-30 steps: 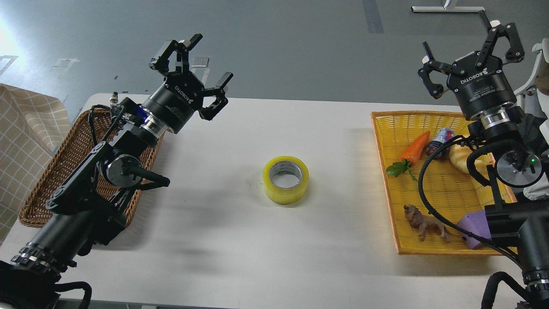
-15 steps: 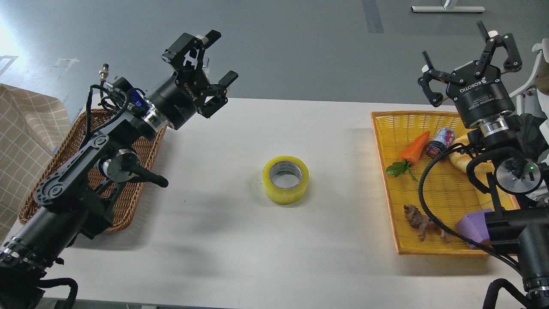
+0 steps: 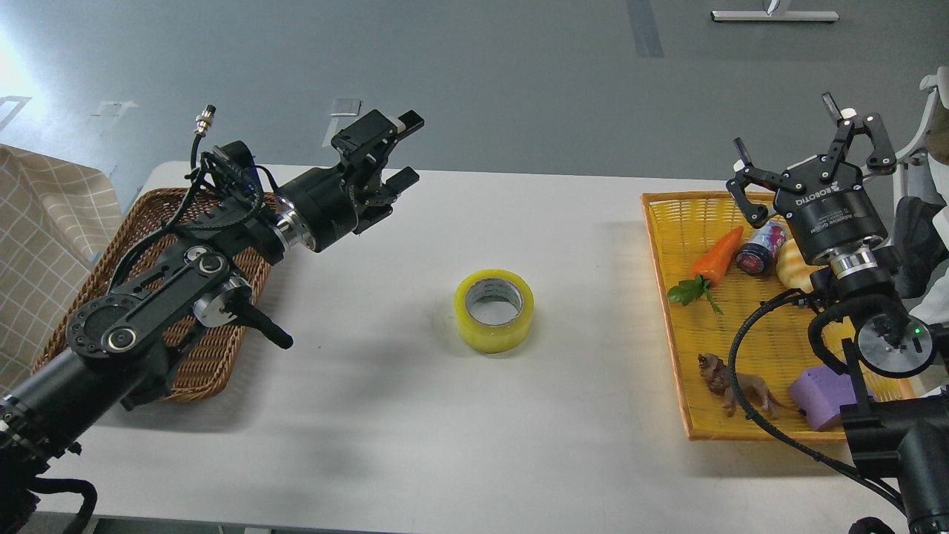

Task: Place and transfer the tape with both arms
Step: 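Reach the left gripper toward the tape roll on the table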

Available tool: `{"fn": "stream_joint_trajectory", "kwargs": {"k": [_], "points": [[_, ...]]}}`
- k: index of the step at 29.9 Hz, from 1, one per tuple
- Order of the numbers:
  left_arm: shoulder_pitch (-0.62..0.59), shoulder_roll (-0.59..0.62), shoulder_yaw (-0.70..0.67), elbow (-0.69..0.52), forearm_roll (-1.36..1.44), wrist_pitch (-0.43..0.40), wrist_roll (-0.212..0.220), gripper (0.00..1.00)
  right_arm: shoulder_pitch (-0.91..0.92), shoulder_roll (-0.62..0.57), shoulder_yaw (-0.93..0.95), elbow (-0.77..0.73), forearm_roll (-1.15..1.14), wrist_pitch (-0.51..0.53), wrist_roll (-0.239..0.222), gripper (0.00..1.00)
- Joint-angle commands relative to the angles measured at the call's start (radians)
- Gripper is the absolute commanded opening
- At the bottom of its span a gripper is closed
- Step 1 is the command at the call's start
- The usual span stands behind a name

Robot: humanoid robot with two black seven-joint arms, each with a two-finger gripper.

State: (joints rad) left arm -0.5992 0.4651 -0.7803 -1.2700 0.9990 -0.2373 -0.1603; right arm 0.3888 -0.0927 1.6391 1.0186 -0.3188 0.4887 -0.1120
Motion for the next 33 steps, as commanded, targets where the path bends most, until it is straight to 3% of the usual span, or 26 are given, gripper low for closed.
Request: {"fn": "stream_joint_trajectory", "kwargs": {"k": [1,6,12,19,33], "points": [[-0.054,0.035,0.09,-0.038,0.139,0.047,0.01,0.98,-0.018,-0.002,0.001,0.0,0.014,0.0,0.0,1.0],[-0.109,0.058,0.162,-0.051,0.272,0.042,0.07,0.98,-0.031,-0.001,0.002,0.0,0.014,0.0,0.002,1.0],[-0.215,0.078,0.335,-0.051,0.446,0.042,0.07,0.98,-0.044,-0.001,0.002,-0.002,0.02,0.0,0.003,1.0],[-0.228,0.078,0.414,-0.045,0.587,0.036,0.071,0.98,-0.053,0.001,0.002,-0.002,0.021,0.0,0.005,1.0],[-0.29,0.066,0.539,-0.011,0.71,0.012,0.146,0.98,-0.068,0.004,-0.004,0.0,0.02,0.0,0.005,1.0]]}}
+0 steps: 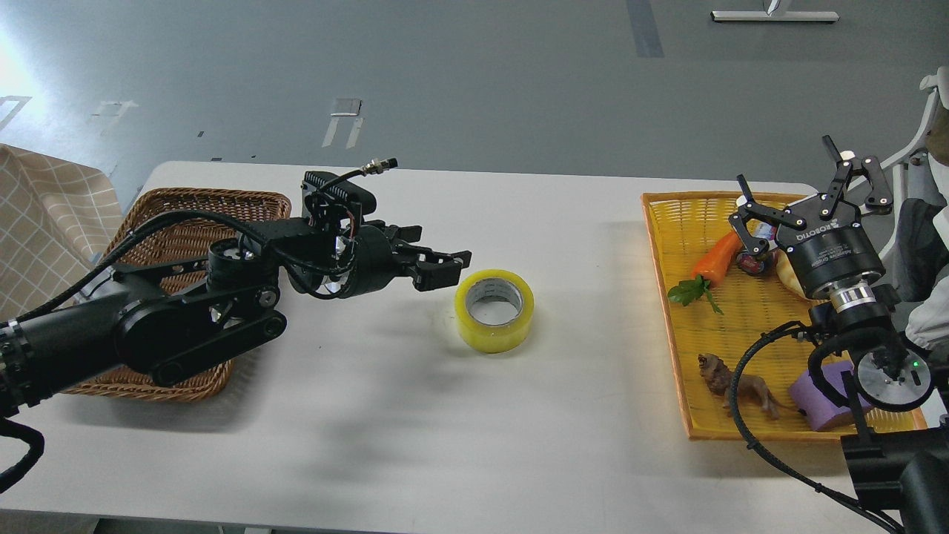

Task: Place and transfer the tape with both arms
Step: 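Reach the left gripper toward the tape roll on the table, then grasp the tape roll's rim with the left gripper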

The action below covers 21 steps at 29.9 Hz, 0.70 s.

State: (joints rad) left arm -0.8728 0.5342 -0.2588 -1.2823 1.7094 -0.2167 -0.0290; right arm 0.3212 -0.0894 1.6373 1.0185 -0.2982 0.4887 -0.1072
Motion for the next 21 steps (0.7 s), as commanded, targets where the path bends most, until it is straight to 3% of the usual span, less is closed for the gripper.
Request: {"fn": "stream_joint_trajectory", "kwargs": {"k": [1,21], "points": [[-0.02,-0.003,0.024,0.003,-0.001,-0.01,0.018,0.98,-0.002,0.002,-0.004,0.0,-0.001,0.0,0.0,1.0],[-0.074,-0.204,0.124,0.175,-0.002,-0.036,0.069,0.98,-0.007,0.014,-0.007,-0.001,-0.001,0.0,0.0,1.0]]}}
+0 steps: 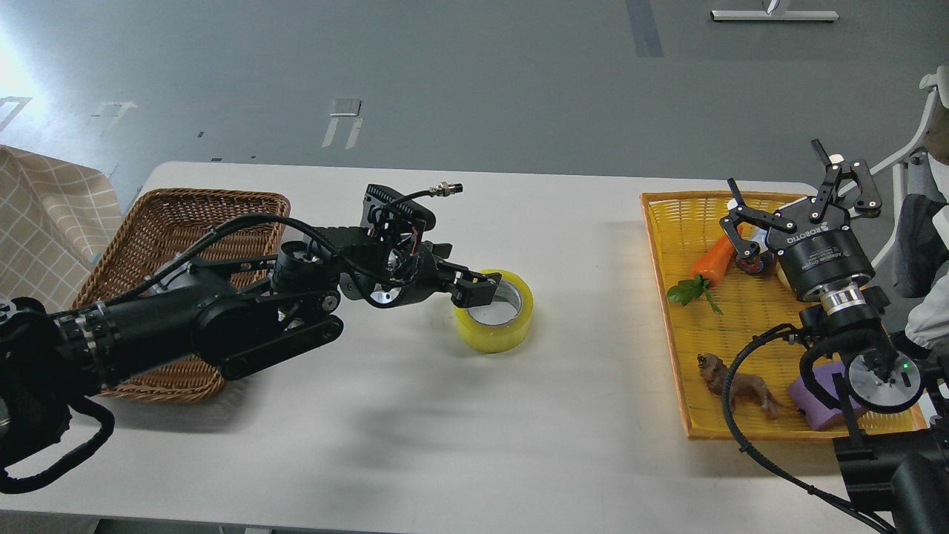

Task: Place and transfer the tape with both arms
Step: 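Grasp the tape roll's rim with the left gripper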

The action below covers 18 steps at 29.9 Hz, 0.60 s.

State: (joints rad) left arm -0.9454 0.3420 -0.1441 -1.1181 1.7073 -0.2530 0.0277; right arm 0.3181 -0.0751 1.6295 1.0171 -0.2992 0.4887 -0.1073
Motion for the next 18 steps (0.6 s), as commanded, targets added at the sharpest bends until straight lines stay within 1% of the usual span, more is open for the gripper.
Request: {"fn": "stream_joint_trajectory", "kwargs": {"k": [1,6,9,13,18], "points": [[0.0,-0.012,0.011,0.012,0.0,0.0,0.018,0.98,-0.004,0.0,0.001,0.0,0.0,0.0,0.0,1.0],[0.001,-0.031,0.029,0.037,0.0,0.001,0.028,0.98,-0.011,0.0,0.001,0.0,0.0,0.0,0.0,1.0],[-0.001,-0.052,0.04,0.057,0.0,0.001,0.044,0.98,-0.011,0.0,0.001,0.0,0.0,0.0,0.0,1.0],[-0.003,-0.058,0.04,0.058,0.0,0.001,0.063,0.98,-0.011,0.0,0.001,0.0,0.0,0.0,0.0,1.0],[0.0,-0.075,0.04,0.06,0.0,0.001,0.097,0.97,-0.016,0.0,0.001,-0.003,0.0,0.0,0.0,1.0]]}}
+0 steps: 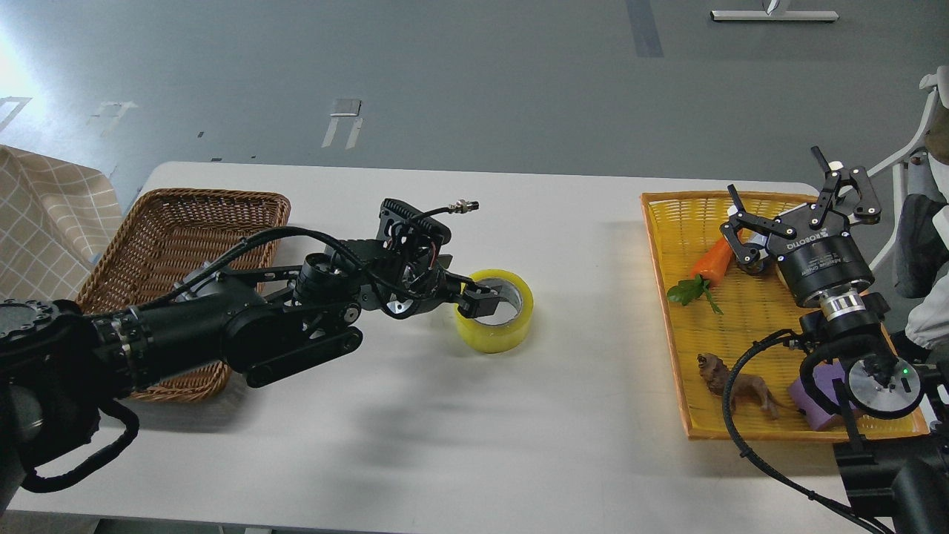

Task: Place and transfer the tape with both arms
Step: 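Grasp the tape roll's rim with the left gripper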

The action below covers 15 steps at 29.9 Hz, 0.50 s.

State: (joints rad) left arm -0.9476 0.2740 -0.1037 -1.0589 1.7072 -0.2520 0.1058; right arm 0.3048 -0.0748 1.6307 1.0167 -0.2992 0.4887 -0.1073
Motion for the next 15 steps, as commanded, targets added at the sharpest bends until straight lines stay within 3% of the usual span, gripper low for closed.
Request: {"fn": "stream_joint_trajectory", "kwargs": {"k": [1,4,8,15], "points": [[0.003,-0.007,-0.001,0.0,0.0,0.0,0.018,0.97,-0.003,0.0,0.0,-0.003,0.0,0.0,0.0,1.0],[0.006,-0.013,0.007,0.0,0.0,0.0,0.031,0.95,-0.003,0.001,0.001,-0.013,0.0,0.0,0.0,1.0],[0.001,-0.019,0.041,0.0,0.0,0.0,0.043,0.81,-0.004,0.001,0.001,-0.013,0.0,0.0,0.001,1.0],[0.001,-0.035,0.041,0.014,0.002,0.0,0.06,0.72,-0.004,0.001,0.003,-0.02,0.0,0.0,0.001,1.0]]}}
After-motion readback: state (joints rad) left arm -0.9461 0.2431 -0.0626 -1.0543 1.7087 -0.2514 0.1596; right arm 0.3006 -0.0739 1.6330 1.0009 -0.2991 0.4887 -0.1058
